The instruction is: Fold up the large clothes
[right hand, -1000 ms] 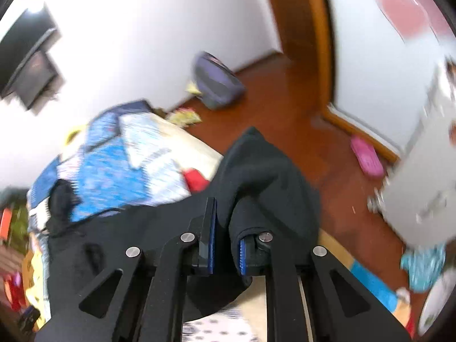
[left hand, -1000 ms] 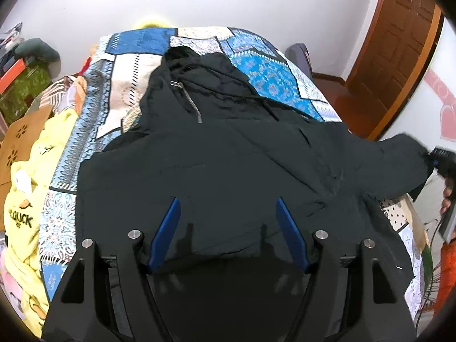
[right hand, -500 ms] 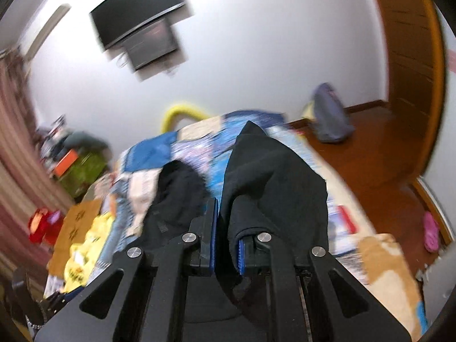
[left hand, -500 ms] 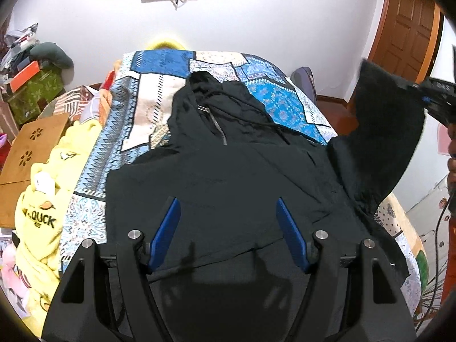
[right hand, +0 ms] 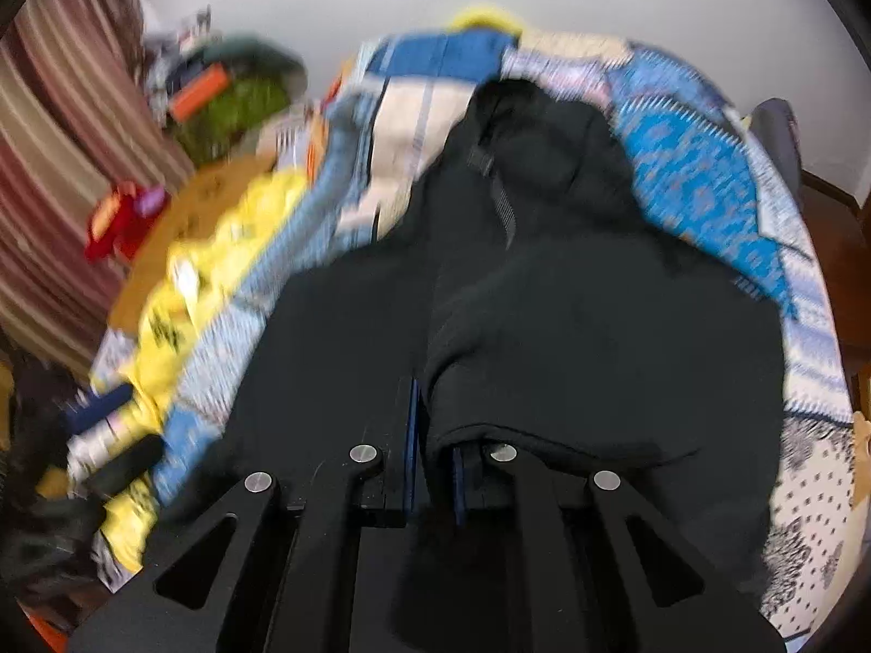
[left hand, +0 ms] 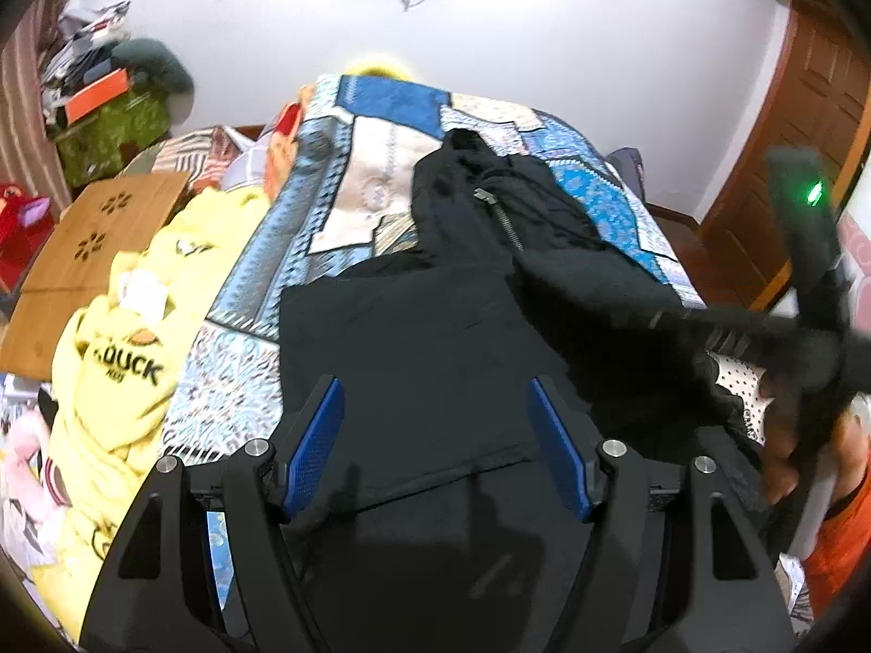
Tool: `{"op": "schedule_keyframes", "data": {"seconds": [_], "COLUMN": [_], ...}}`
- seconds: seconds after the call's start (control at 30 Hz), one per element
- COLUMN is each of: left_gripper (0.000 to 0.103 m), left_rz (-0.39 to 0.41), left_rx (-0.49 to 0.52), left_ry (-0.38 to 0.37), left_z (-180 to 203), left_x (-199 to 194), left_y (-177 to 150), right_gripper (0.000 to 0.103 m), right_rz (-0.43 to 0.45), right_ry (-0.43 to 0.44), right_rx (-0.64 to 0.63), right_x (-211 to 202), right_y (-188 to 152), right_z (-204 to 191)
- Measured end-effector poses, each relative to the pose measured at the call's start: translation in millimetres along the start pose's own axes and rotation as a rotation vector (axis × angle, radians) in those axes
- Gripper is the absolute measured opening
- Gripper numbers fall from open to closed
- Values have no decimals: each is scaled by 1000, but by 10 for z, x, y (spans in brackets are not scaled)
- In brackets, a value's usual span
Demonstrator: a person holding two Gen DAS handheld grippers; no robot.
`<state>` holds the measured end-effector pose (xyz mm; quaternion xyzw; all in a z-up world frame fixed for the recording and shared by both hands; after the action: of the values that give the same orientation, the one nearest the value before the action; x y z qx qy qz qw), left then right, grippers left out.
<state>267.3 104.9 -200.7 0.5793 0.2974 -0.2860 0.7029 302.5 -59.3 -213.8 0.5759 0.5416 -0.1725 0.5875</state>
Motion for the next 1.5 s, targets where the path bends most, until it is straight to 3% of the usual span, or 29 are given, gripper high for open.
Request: {"op": "schedule_keyframes", "data": {"seconds": [0.23, 0.27, 0.33, 0.43, 0.6, 0.77, 1.03, 1.23, 1.5], "left_gripper": [69, 69, 68, 68, 69, 69, 69, 69, 69], "left_rz": [-32, -35, -40, -45, -39, -26, -37, -100, -209], "left_rx": [-35, -37, -35, -32, -12, 74, 314, 462, 522], "left_ry": [17, 17, 25, 27, 21, 20, 25, 3, -33], "left_z": [-187, -194, -210, -194, -73, 240, 1037, 1591, 2017], "left_x": [28, 27, 33, 37, 31, 40, 308, 722, 1309], "left_y": [-167, -177, -193, -200, -138, -22, 52, -37, -152], "right_gripper": [14, 18, 37, 39, 39, 39, 40, 40, 40], "right_rz": [-193, -203, -228, -253, -215, -132, 5, 4, -41], "right_ry": [-24, -12, 48, 102, 86, 63, -134, -188, -184], "right_rx": [-4, 4, 32, 82, 71, 78, 116, 194, 252], "right_x": [393, 379, 339, 198, -108, -409, -852, -919, -796], "right_y": [-343, -351, -357, -378, -405, -337, -340, -492, -701], "right_z": [-66, -65, -47, -9, 137, 351, 1062, 1524, 1832]}}
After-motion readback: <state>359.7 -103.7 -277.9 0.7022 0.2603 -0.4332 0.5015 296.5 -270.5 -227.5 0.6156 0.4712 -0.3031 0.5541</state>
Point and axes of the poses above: each gripper's, at about its wrist camera, not at the fingertips, and x roughly the way its jaws point, z to its right, y to its top, the point moved 7 cm from there along x, roughly the way its jaws point
